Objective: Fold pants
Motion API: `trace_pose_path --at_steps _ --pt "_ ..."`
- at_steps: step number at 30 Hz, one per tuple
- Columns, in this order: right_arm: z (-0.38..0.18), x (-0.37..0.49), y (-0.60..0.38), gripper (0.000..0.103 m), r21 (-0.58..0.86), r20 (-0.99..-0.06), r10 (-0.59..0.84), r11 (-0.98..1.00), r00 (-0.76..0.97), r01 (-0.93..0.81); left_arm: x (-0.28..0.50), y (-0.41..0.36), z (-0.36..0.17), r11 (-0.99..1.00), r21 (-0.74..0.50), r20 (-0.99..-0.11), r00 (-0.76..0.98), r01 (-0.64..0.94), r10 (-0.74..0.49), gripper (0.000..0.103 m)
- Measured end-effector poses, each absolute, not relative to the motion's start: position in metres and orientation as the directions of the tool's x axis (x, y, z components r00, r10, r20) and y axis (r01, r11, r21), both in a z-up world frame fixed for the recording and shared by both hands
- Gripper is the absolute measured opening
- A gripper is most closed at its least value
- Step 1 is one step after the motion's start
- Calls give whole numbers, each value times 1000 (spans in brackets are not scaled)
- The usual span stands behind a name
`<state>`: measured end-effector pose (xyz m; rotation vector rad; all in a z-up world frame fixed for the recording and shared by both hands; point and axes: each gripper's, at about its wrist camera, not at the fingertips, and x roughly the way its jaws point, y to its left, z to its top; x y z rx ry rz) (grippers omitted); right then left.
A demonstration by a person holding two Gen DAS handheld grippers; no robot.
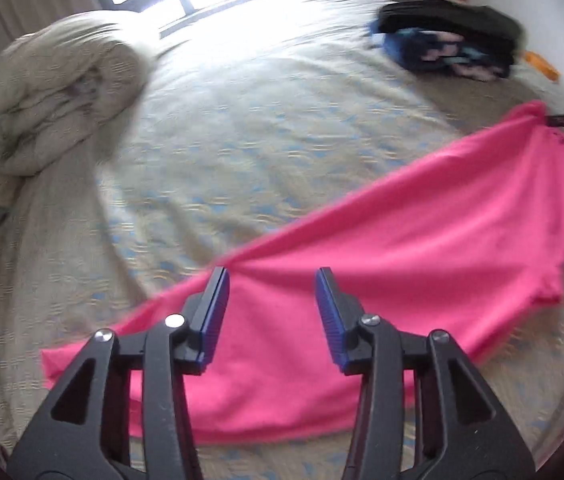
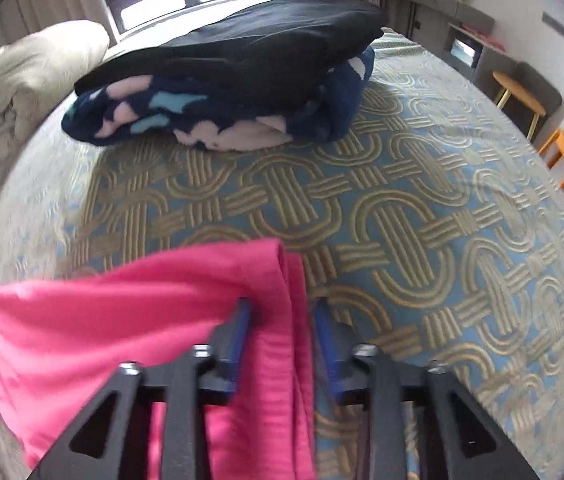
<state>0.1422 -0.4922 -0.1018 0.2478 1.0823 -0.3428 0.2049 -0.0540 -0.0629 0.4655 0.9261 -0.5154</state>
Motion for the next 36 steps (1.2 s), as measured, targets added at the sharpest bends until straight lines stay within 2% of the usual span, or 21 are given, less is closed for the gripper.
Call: trace_pose_path --at_steps 3,5,7,9,15,17,19,20,21,22,23,26,29,31,32,33,36 --pt "-87 111 -491 61 77 -878 -127 914 461 399 162 -80 -66 668 -86 -869 273 739 -414 46" --pt "-85 97 -489 62 96 -880 -103 917 464 387 129 -104 -73 552 -179 -860 143 814 -489 46" --pt "-85 81 -486 62 82 -887 -102 924 450 372 104 -129 -82 473 -188 -859 90 861 -504 46" --pt "-87 72 -482 62 72 -893 -104 927 438 367 89 -153 -93 431 -147 -870 91 890 -485 46" --pt "-100 50 -484 62 188 -902 -5 896 432 403 101 -192 -111 459 -164 -886 75 873 -458 46" --pt "-105 46 -487 62 238 -895 34 879 444 413 105 -200 -109 465 -183 -877 70 866 -475 38" --pt "-109 46 -489 62 287 -882 64 859 467 424 97 -211 -109 464 -194 -875 61 865 -480 10" --pt "-110 46 -489 62 299 -873 64 853 483 428 94 -215 -112 459 -196 -878 53 867 -476 5" --pt "-110 47 -489 48 298 -870 55 852 491 431 90 -218 -114 438 -219 -876 22 872 -482 1" --pt "-111 49 -487 26 280 -874 44 859 484 428 83 -220 -115 408 -264 -868 -31 874 -495 1" --pt "-112 50 -486 23 262 -881 32 863 471 432 69 -224 -117 368 -285 -865 -73 885 -496 1" --pt "-111 49 -488 22 223 -882 -4 878 471 424 31 -234 -121 295 -155 -889 -3 943 -457 1" --pt "-114 44 -497 26 248 -875 10 869 484 429 28 -234 -122 316 -164 -891 -3 934 -453 1" --pt "-113 39 -500 39 233 -884 -9 858 467 458 42 -218 -114 387 -202 -876 11 900 -483 2" --pt "-110 38 -498 50 199 -893 -39 860 449 470 50 -208 -111 424 -205 -868 36 882 -495 5" --pt "-106 37 -493 60 142 -898 -91 866 430 480 59 -193 -106 464 -210 -862 61 861 -504 12" --pt "-84 36 -474 69 -30 -874 -267 863 406 504 93 -128 -95 634 -196 -845 199 748 -496 36"
